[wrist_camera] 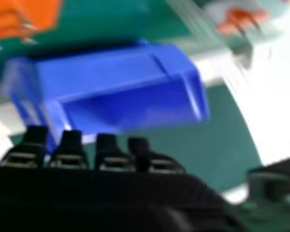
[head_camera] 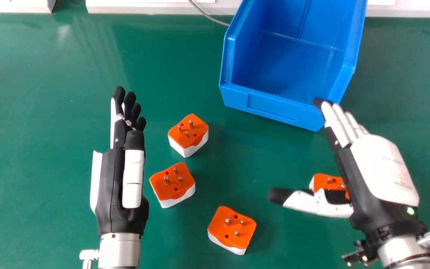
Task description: Pick all objects and put in blue box
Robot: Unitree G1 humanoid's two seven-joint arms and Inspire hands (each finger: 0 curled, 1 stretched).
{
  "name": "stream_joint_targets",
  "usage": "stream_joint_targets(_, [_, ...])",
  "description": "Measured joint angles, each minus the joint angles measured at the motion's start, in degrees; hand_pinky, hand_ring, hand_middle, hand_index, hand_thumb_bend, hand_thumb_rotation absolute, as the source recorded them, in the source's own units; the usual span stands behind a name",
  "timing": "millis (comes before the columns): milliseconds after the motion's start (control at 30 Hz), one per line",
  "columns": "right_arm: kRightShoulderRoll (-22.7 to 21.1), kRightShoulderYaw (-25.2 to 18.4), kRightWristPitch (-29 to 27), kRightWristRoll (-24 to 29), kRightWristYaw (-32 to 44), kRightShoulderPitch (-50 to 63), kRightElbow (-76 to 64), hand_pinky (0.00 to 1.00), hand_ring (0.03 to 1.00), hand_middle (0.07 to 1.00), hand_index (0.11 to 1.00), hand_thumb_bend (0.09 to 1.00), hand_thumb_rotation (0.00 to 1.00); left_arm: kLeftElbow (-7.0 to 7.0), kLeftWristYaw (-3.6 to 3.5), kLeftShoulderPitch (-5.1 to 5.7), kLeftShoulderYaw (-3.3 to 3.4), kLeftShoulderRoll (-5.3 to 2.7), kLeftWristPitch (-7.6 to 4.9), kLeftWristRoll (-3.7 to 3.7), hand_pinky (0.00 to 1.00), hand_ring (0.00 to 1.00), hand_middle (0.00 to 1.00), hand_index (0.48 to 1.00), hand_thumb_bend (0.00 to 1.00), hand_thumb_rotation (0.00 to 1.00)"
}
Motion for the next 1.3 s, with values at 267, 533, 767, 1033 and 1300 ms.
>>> stream_joint_targets(267, [-1.27,4.43,15.19,-9.71,22.64,-1.63,-7.93,0.96,0.982,0.982,0.973,1.000,0.80,-0.87,0.03,0.50,-0.14,0.00,0.03,0.02,1.00,1.00,1.00,1.000,0.81,0.92])
stream_joint_targets(533, [-7.29,3.22,19.77,-9.13,29.08,-10.77,-3.04,0.97,0.984,0.982,0.972,1.000,0.71,-1.48,0.67,0.63,-0.20,0.00,0.43,0.20,1.00,1.00,1.00,1.000,0.81,0.92])
stream_joint_targets(767, [-12.08,3.58,19.77,-6.90,27.55,-14.92,3.61,0.96,0.982,0.981,0.972,1.000,0.61,-1.45,0.92,0.57,-0.33,0.00,0.42,0.26,1.00,1.00,1.00,1.000,0.81,0.92])
stream_joint_targets(1033, [-15.97,6.74,19.37,-6.47,28.32,-19.69,11.43,0.97,0.989,0.988,0.982,1.000,0.45,-1.40,1.46,0.48,-0.40,0.00,0.40,0.66,1.00,1.00,1.00,1.000,0.82,0.92])
stream_joint_targets(1300, [-20.70,11.74,14.63,-5.12,25.53,-25.69,20.81,0.98,0.991,0.991,0.986,1.000,0.39,-1.39,1.51,0.35,-0.79,0.00,0.38,0.67,1.00,1.00,1.00,1.000,0.82,0.92])
